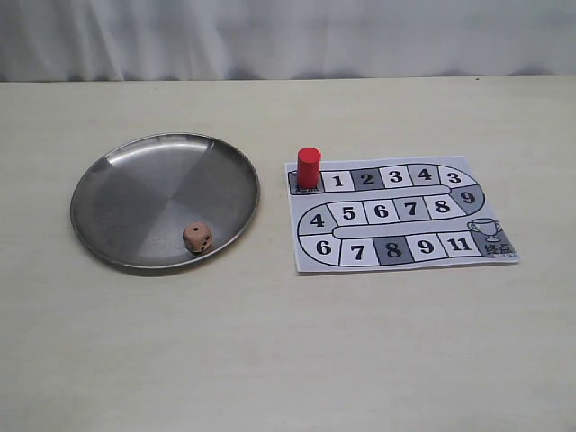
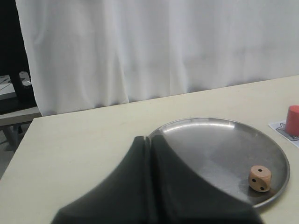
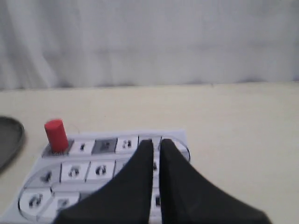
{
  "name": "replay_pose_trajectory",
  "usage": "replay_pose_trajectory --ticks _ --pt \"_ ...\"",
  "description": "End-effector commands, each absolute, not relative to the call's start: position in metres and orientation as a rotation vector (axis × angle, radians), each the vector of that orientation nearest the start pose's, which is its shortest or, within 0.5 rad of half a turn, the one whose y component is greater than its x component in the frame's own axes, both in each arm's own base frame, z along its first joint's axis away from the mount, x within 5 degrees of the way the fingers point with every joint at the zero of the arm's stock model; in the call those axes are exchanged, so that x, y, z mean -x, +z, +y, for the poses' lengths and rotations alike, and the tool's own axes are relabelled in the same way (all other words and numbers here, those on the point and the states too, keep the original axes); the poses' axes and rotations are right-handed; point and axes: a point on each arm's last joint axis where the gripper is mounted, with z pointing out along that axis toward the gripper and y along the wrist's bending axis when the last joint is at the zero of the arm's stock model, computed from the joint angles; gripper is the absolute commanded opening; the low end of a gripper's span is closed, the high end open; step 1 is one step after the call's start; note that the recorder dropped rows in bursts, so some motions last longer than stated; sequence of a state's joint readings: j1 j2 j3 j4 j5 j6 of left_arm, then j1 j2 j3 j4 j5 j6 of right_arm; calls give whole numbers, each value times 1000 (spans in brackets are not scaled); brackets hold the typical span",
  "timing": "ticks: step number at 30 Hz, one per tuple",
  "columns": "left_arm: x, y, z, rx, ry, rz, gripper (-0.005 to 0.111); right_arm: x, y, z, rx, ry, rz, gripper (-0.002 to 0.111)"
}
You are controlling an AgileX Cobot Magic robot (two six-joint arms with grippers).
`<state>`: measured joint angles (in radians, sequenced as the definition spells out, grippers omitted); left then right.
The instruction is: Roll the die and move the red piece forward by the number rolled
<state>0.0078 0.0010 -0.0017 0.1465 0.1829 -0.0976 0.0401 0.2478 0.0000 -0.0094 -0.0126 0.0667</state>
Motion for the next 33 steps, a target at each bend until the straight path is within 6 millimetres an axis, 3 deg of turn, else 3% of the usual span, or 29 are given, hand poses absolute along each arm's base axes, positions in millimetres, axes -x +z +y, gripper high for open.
replay_pose_trajectory --ticks 1,4,7,9,13,20,27,30,33 --pt "-56 198 2 -18 53 1655 0 -75 230 1 -194 266 1358 4" --pt "-56 198 2 -18 53 1655 0 -69 250 1 -189 329 1122 4" --pt "-56 198 2 -18 53 1655 0 -66 279 8 -58 304 1057 4" --pt "-56 198 2 -18 53 1655 0 -71 297 11 -23 280 1133 4" --pt "-56 198 2 -18 53 1655 0 -100 304 10 -72 266 1405 4" --pt "-56 198 2 -18 53 1655 0 -177 260 30 76 376 1808 4" --pt "-56 198 2 -18 53 1655 0 -242 222 62 271 700 2144 5" --pt "-56 198 2 -18 53 1655 0 -258 208 88 372 644 2233 5" --pt "-56 198 2 -18 53 1655 0 -266 201 128 490 524 2253 5"
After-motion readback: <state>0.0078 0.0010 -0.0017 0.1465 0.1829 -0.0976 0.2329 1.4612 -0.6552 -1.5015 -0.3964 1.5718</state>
